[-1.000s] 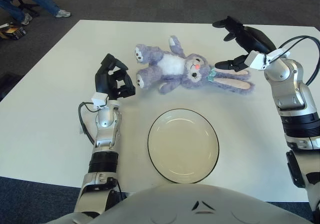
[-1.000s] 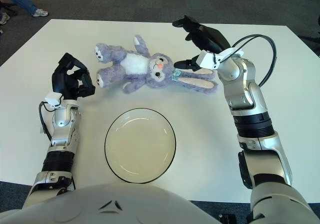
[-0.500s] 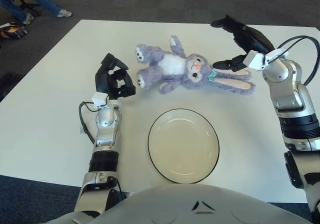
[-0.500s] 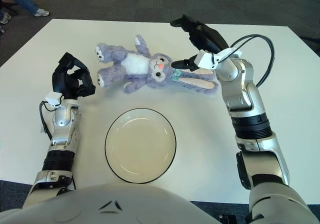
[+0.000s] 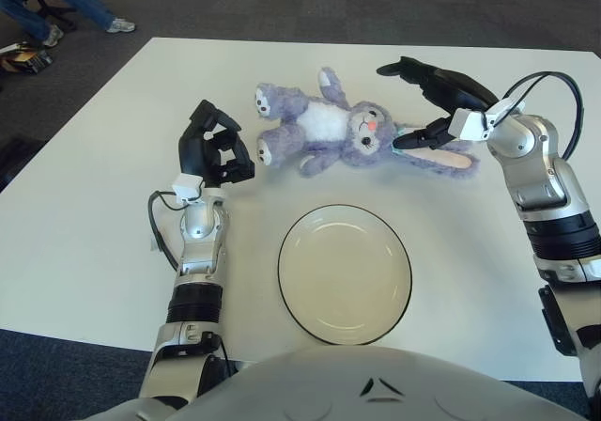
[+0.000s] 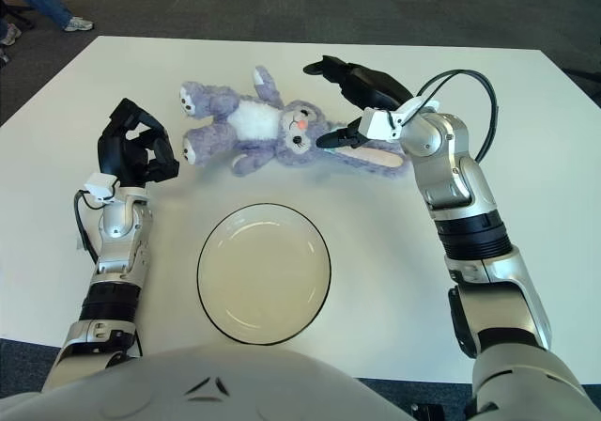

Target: Put the doll into the plate.

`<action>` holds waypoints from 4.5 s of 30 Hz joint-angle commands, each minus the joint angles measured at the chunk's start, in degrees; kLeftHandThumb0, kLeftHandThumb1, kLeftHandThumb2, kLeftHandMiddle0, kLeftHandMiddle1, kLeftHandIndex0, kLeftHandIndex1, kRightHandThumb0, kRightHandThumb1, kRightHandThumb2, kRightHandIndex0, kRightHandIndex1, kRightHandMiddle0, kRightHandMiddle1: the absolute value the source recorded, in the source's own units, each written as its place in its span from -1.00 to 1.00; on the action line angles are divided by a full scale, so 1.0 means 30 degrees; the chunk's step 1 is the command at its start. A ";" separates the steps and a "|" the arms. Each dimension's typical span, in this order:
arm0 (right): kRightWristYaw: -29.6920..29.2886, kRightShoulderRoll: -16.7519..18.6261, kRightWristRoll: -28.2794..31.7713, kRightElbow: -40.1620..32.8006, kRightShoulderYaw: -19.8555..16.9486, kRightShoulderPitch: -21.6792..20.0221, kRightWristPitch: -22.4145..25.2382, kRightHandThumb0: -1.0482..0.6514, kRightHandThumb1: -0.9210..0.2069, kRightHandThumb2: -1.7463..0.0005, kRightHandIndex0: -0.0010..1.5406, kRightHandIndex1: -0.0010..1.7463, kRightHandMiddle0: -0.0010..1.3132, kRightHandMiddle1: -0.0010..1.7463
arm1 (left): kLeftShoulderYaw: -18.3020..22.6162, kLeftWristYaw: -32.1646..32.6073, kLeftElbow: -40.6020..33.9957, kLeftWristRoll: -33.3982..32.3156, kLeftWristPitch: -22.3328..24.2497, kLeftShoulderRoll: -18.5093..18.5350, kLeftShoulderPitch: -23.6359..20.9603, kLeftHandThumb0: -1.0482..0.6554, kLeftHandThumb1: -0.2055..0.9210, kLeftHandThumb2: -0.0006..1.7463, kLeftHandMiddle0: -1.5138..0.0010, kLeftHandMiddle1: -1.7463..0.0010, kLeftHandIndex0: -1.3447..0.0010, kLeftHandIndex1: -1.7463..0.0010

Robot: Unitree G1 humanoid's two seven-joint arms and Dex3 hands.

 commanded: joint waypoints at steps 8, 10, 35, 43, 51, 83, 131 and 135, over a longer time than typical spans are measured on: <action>-0.2006 0.0963 -0.0590 0.4816 0.1225 -0.1001 -0.2585 -0.76 -0.32 0.31 -0.97 0.62 -1.00 -0.33 | -0.0269 0.0072 0.1987 0.0034 0.0046 -0.1073 0.2822 -0.36 -0.17 0.58 -0.76 -1.00 0.02 -1.00; -0.2310 0.1037 -0.0737 0.5681 0.1446 -0.1326 -0.3185 -0.77 -0.35 0.33 -0.86 0.81 -1.00 -0.33 | -0.0293 0.0084 0.1933 0.0047 0.0049 -0.1096 0.2852 -0.36 -0.17 0.58 -0.76 -1.00 0.02 -1.00; -0.3417 0.2200 -0.0802 1.1438 0.2206 -0.3323 -0.6655 -0.76 -0.51 0.49 0.08 1.00 -1.00 -0.45 | -0.0275 0.0129 0.1727 0.0161 0.0191 -0.1116 0.3005 -0.35 -0.14 0.56 -0.77 -1.00 0.04 -1.00; -0.3912 0.2903 -0.0792 1.2259 0.2200 -0.3676 -0.6521 -0.72 -0.47 0.48 0.01 1.00 -1.00 -0.47 | -0.0321 0.0143 0.1728 0.0213 0.0178 -0.1138 0.3046 -0.35 -0.14 0.56 -0.77 -1.00 0.04 -1.00; -0.4337 0.3245 -0.0997 1.2383 0.2337 -0.3977 -0.6446 -0.72 -0.47 0.46 -0.05 1.00 -1.00 -0.50 | -0.0347 0.0187 0.1668 0.0242 0.0171 -0.1189 0.3097 -0.35 -0.14 0.56 -0.77 -1.00 0.04 -1.00; -0.5076 0.6857 -0.5544 0.9345 0.5838 -0.3474 0.3000 -0.68 -0.22 0.21 -0.94 -0.38 -1.00 -1.00 | -0.0624 0.0663 0.1344 0.0767 -0.0073 -0.1414 0.3283 -0.35 -0.15 0.57 -0.77 -1.00 0.03 -1.00; -0.6012 0.4345 -0.7438 1.1064 0.7695 -0.4057 0.0834 0.11 0.10 -0.44 -0.36 1.00 -0.33 0.95 | -0.0783 0.0986 0.0942 0.0709 0.0171 -0.1722 0.3341 -0.36 -0.17 0.59 -0.77 -1.00 0.02 -1.00; -0.6299 0.4224 -0.7080 1.1361 0.7315 -0.3804 0.0925 0.20 0.33 -0.66 -0.08 1.00 -0.21 0.91 | -0.0815 0.0882 0.0898 0.0630 0.0229 -0.1697 0.3353 -0.36 -0.18 0.59 -0.77 -1.00 0.01 -1.00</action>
